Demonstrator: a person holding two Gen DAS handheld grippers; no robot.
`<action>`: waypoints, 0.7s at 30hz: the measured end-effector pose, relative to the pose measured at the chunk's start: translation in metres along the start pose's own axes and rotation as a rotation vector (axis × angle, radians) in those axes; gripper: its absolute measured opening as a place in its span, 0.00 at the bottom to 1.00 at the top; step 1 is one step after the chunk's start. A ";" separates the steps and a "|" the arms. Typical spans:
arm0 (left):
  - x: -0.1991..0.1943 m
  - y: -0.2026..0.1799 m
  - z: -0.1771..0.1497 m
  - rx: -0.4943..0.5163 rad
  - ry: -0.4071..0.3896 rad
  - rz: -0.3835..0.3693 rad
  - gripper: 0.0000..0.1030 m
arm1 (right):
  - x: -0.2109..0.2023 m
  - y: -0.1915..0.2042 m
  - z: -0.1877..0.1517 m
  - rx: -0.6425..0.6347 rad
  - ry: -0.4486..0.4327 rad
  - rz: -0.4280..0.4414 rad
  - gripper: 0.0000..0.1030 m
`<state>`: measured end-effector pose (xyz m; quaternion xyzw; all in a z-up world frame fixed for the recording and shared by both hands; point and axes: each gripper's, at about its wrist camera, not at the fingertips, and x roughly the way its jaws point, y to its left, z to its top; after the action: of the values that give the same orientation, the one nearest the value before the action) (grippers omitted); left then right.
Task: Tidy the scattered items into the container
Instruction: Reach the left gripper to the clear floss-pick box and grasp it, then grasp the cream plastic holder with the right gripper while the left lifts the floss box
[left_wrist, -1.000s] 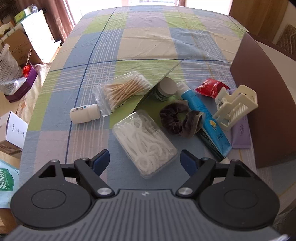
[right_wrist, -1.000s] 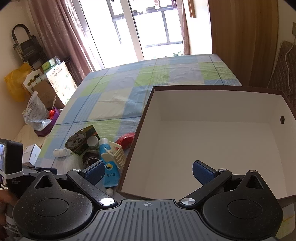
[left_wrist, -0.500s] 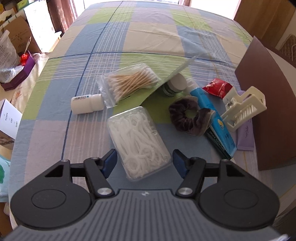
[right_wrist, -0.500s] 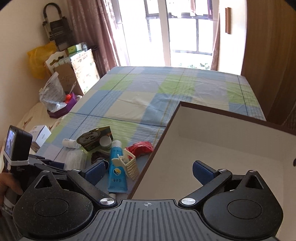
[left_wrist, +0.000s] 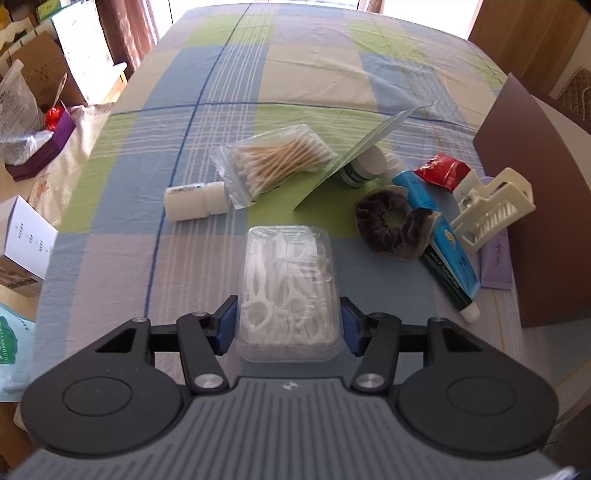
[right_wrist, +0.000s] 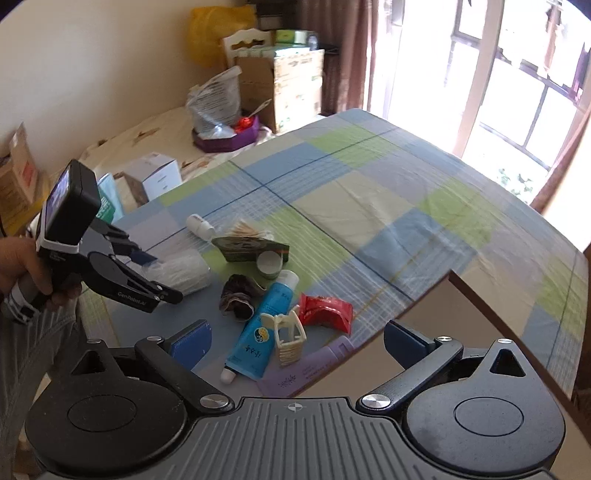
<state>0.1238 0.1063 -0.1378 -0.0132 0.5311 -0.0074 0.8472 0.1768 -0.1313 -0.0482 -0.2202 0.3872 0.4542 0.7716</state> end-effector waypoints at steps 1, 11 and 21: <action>-0.004 0.000 -0.001 0.007 -0.003 0.004 0.50 | 0.006 0.000 0.004 -0.024 0.016 0.013 1.00; -0.022 0.003 -0.004 0.009 -0.019 0.018 0.50 | 0.089 0.001 0.023 -0.189 0.278 0.090 0.68; -0.027 0.002 -0.001 -0.007 -0.034 0.002 0.50 | 0.136 -0.007 0.026 -0.181 0.419 0.100 0.33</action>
<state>0.1106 0.1085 -0.1138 -0.0160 0.5167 -0.0045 0.8560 0.2319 -0.0448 -0.1408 -0.3584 0.5072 0.4689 0.6281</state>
